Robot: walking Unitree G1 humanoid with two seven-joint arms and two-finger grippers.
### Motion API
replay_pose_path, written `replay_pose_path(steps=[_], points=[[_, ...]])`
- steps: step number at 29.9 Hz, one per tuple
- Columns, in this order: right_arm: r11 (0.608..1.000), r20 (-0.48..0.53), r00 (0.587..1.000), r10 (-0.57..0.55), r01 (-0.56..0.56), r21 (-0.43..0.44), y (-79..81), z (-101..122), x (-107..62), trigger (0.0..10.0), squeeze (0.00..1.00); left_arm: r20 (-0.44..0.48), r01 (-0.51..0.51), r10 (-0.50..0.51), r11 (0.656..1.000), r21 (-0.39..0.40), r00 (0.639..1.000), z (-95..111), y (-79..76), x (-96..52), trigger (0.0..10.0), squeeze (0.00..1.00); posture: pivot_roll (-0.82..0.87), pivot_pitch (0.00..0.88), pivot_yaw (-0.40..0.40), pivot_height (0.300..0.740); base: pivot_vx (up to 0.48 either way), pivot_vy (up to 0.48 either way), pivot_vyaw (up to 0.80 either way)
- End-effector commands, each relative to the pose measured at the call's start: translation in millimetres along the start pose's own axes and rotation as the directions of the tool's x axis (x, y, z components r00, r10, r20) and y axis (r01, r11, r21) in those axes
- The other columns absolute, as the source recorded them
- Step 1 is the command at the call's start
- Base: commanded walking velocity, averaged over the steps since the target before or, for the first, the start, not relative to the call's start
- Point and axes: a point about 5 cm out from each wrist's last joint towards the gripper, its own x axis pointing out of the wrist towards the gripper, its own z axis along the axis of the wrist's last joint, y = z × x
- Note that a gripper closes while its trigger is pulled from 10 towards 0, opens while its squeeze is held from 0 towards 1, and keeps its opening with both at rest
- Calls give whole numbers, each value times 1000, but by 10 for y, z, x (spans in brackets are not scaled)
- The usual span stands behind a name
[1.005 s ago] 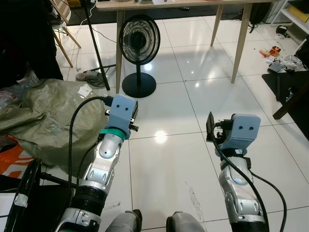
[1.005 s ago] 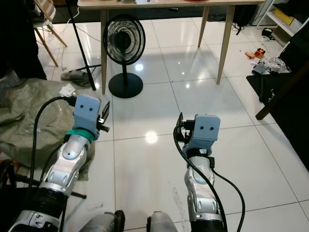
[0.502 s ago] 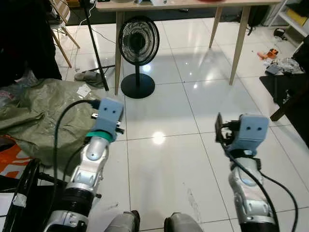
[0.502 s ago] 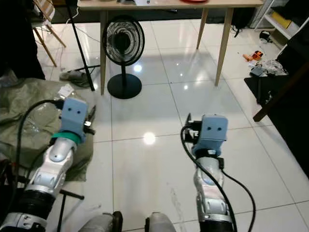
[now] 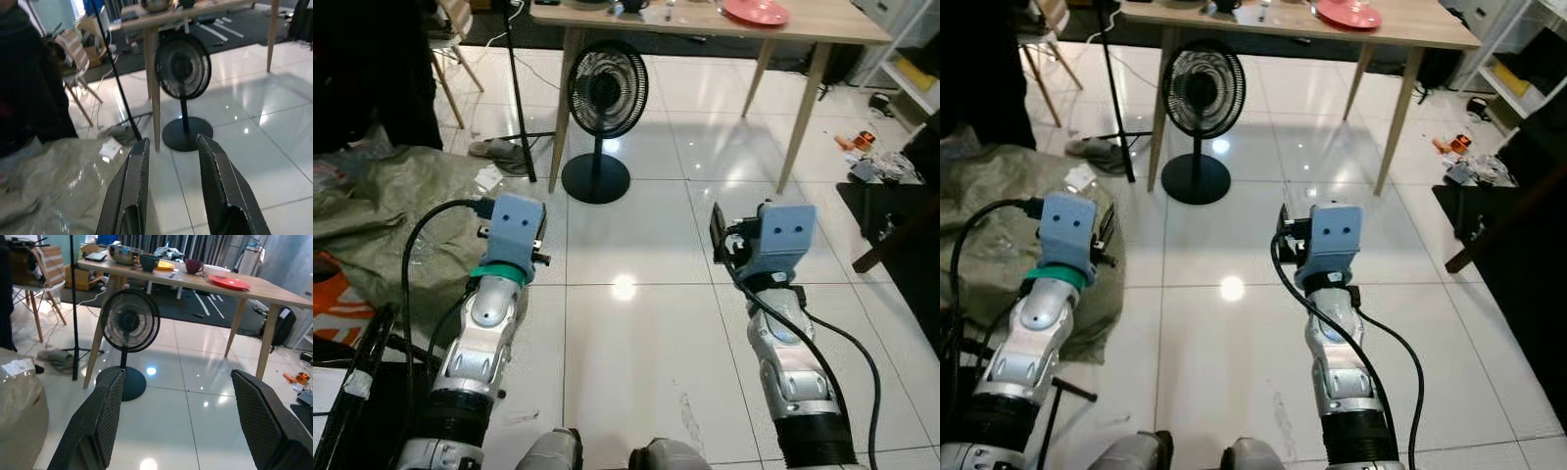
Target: Setting the table
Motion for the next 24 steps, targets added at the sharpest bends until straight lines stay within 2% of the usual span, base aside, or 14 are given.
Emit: replay_pose_path(steps=[1,5,7,10,12,14,16,20,22,24], points=[[1000,-55,998,11,-11,-2,3,-115,-85,10000,0,-28,9,-9,1000,4,1000,-68,-63,-22,10000,0,15,9,-68,740,0,0,0],[1000,-70,997,17,-17,-2,14,-147,-129,10000,0,-33,14,-14,1000,2,999,-80,-83,-22,10000,0,12,15,-66,740,0,0,0],[1000,-76,997,-10,10,5,11,-157,-195,10000,0,-26,47,-47,999,-1,999,-43,-143,36,10000,0,-31,39,-30,740,0,0,0],[1000,-74,997,-28,29,6,-6,-150,-205,10000,0,-24,56,-56,998,-3,998,-23,-162,58,10000,0,-34,47,-27,740,0,0,0],[998,-67,995,-70,70,0,-107,-149,-211,10000,0,-2,97,-97,995,7,995,41,-245,99,10000,0,-38,32,1,740,0,0,0],[998,-67,995,-70,70,0,-107,-149,-211,10000,0,-2,97,-97,995,7,995,41,-245,99,10000,0,-38,32,1,740,0,0,0],[994,-75,991,-107,108,2,-192,-173,-223,10000,0,8,135,-135,991,14,991,79,-291,106,10000,0,-35,37,1,740,0,0,0],[993,-80,990,-114,115,9,-192,-185,-223,10000,0,-1,136,-136,990,18,991,64,-276,99,10000,0,-21,42,-3,740,0,0,0],[995,-81,992,-97,99,11,-145,-194,-215,10000,0,-2,121,-121,992,22,993,57,-233,93,10000,0,-8,28,-13,740,0,0,0],[998,-83,995,-54,56,29,-14,-198,-196,10000,0,-31,64,-64,998,-3,997,-11,-122,59,10000,0,19,31,-23,740,0,0,0]])
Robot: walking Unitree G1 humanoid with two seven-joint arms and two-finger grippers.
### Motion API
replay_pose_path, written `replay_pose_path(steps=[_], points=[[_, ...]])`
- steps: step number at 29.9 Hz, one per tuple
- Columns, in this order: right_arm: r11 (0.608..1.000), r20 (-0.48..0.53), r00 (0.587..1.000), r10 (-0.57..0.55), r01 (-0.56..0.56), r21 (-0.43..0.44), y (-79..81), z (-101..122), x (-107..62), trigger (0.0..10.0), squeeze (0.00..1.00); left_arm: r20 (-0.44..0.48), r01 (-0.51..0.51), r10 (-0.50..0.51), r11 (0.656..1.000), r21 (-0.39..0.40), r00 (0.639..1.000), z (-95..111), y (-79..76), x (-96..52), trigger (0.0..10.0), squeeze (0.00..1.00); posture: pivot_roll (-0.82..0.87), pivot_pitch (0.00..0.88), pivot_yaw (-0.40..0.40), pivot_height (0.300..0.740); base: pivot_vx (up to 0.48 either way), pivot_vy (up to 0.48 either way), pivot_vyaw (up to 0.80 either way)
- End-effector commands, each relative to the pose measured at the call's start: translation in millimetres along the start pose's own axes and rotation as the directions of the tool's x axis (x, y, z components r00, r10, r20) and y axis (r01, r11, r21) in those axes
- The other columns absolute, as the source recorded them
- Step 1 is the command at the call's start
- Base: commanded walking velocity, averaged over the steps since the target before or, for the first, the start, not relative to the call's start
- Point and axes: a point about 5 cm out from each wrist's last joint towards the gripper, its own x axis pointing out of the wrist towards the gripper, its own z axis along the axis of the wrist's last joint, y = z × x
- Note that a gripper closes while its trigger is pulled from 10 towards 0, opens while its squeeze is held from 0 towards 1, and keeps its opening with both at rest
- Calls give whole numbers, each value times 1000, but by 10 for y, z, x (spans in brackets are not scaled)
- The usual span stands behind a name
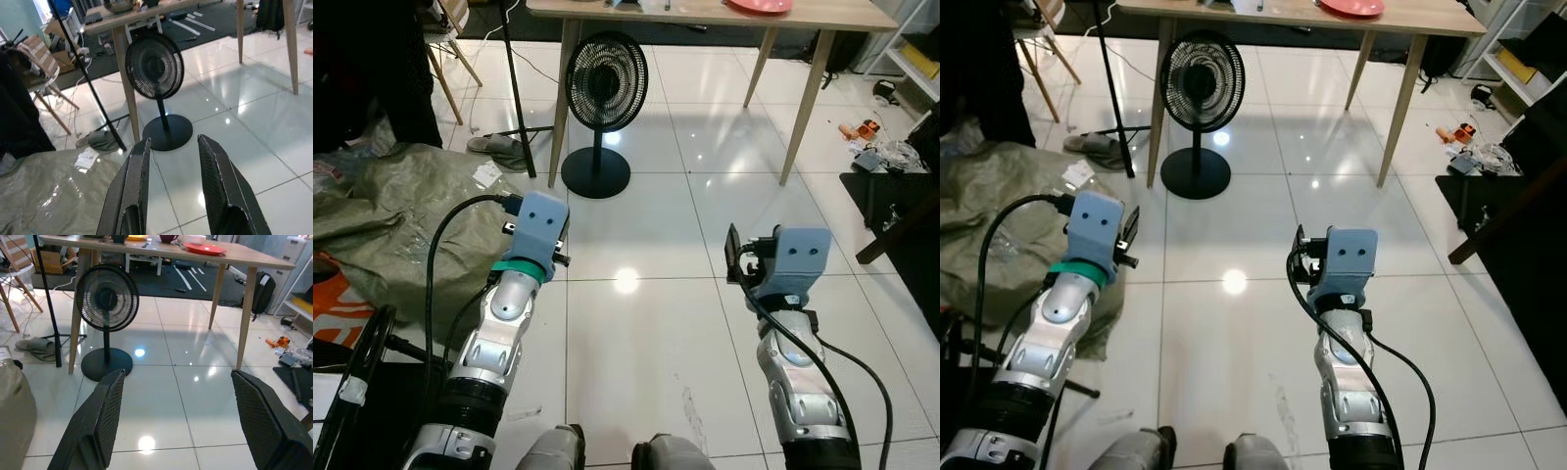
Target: Setting the table
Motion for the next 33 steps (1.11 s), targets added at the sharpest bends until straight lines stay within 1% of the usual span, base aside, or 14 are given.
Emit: replay_pose_path(steps=[1,3,6,10,12,14,16,22,27,33], points=[[1000,-12,1000,29,-29,4,76,-35,-8,10000,0,-42,-37,36,999,-18,998,-82,58,-55,10000,0,19,31,-23,740,0,0,0],[998,-5,998,58,-57,8,162,-6,21,10000,0,-53,-58,55,997,-47,997,-113,95,-83,10000,0,18,32,-25,740,0,0,0],[998,-1,998,58,-58,9,158,10,37,10000,0,-58,-64,61,996,-57,996,-120,91,-88,10000,0,24,29,-30,740,0,0,0],[999,1,999,41,-41,5,100,20,62,10000,0,-61,-84,79,994,-75,995,-109,91,-93,10000,0,26,27,-32,740,0,0,0],[1000,0,1000,21,-21,2,34,21,67,10000,0,-66,-108,102,990,-86,993,-101,99,-96,10000,0,27,36,-38,740,0,0,0],[1000,-6,1000,8,-8,10,9,14,65,10000,0,-69,-119,113,989,-89,991,-103,109,-104,10000,0,27,50,-44,740,0,0,0],[1000,-9,1000,4,-4,10,-1,3,53,10000,0,-78,-129,122,987,-93,990,-117,116,-126,10000,0,25,37,-42,740,0,0,0],[1000,-21,1000,-16,16,23,-15,-20,36,10000,0,-90,-137,128,986,-92,988,-148,101,-162,10000,0,25,25,-52,740,0,0,0],[1000,-17,1000,16,-16,24,58,-27,45,10000,0,-82,-126,119,989,-81,989,-138,85,-179,10000,0,47,15,-50,740,0,0,0],[999,-16,999,28,-28,25,72,-21,70,10000,0,-79,-138,132,988,-72,988,-137,105,-199,10000,0,56,20,-67,740,0,0,0]])
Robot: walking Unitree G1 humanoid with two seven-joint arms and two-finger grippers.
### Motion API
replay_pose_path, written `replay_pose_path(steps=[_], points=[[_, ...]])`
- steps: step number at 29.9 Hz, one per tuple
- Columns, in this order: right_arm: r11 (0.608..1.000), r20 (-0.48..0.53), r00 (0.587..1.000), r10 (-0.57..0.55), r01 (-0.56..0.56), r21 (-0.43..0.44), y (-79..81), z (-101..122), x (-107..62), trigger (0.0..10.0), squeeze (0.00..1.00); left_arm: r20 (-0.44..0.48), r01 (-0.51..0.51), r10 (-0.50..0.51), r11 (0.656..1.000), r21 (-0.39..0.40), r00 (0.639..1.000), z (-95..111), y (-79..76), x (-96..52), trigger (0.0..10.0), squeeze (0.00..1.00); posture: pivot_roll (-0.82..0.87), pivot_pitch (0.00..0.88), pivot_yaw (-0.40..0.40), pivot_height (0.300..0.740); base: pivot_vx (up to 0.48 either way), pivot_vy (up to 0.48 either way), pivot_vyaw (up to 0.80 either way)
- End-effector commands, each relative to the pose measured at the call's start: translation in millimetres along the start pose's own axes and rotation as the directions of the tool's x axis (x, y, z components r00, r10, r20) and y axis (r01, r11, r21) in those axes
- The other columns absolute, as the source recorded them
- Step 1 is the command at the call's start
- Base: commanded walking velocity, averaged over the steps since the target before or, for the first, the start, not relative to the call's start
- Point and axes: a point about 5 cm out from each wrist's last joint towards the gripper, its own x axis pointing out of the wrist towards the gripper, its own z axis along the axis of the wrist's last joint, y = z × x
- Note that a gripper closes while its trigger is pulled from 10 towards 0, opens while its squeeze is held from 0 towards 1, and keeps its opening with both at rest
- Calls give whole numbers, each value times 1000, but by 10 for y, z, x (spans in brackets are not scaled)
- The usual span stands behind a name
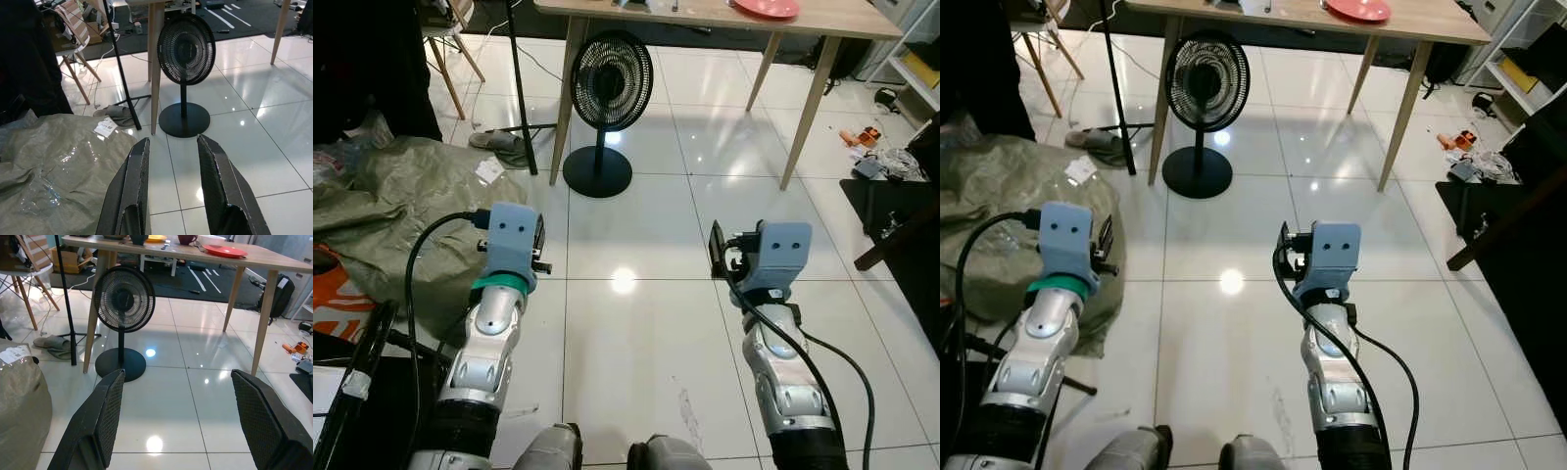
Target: Setting the table
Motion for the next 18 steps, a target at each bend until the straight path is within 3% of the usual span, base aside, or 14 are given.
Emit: replay_pose_path(steps=[1,18], points=[[1000,-16,1000,-2,2,1,-20,-40,-4,10000,0,-17,-2,2,1000,11,1000,-34,-7,-25,10000,0,56,20,-67,740,0,0,0],[1000,-15,1000,22,-22,-13,-7,-34,-19,10000,0,-15,-26,27,1000,17,1000,-30,-34,-27,10000,0,27,25,-77,740,298,0,0]])
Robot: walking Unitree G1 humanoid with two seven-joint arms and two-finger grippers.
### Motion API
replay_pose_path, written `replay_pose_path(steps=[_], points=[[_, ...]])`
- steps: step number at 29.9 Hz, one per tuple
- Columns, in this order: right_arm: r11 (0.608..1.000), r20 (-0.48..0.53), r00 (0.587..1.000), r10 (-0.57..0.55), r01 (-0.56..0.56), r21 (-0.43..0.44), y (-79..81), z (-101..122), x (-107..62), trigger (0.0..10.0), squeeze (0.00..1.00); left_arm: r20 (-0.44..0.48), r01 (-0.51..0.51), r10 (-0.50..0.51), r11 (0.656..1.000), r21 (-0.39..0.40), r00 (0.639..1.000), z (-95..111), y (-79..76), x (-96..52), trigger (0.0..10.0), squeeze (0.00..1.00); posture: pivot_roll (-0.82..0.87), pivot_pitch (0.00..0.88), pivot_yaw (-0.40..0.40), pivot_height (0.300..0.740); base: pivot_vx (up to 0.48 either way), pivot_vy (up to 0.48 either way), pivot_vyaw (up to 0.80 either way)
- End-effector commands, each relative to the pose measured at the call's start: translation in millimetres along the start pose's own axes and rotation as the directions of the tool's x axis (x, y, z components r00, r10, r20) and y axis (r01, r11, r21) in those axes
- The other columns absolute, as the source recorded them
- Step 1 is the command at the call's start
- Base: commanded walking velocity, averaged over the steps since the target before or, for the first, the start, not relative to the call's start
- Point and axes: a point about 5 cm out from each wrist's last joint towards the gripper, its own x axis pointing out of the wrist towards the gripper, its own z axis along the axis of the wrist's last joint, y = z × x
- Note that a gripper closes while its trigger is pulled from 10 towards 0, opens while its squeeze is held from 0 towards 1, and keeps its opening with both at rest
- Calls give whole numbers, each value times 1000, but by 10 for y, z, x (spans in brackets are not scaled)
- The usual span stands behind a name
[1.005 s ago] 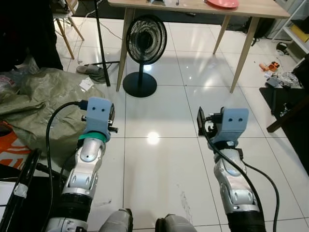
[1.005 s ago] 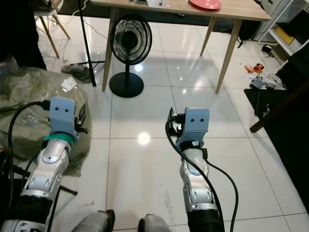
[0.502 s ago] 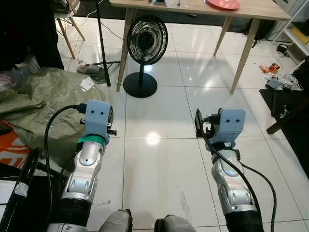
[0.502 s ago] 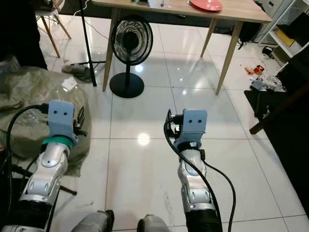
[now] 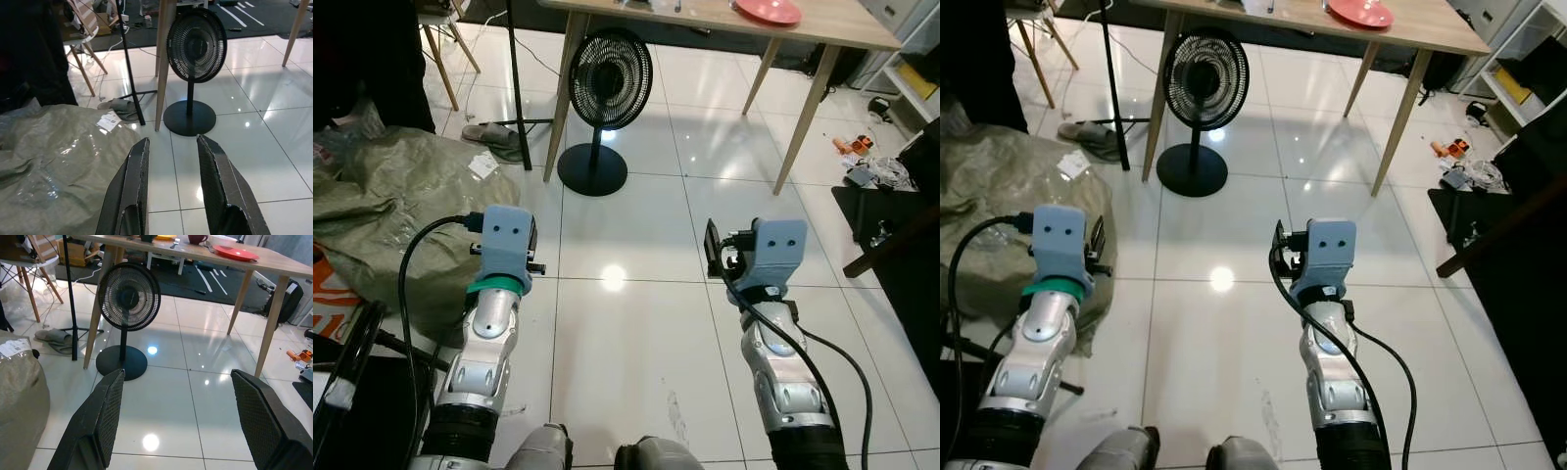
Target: Setting the table
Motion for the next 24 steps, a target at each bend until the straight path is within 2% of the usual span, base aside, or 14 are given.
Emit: replay_pose_path(steps=[1,8,24], points=[[1000,-20,1000,-8,8,-9,-34,-47,-33,10000,0,-13,11,-11,1000,7,1000,-21,-28,-6,10000,0,27,25,-77,740,337,0,0],[1000,-22,1000,-11,11,-7,-28,-54,-60,10000,0,-15,18,-18,1000,13,1000,-23,-40,-17,10000,0,21,33,-69,740,342,0,0],[1000,-25,1000,-18,18,-6,-40,-63,-82,10000,0,-13,28,-28,999,17,1000,-17,-57,-18,10000,0,18,39,-62,740,480,0,0]])
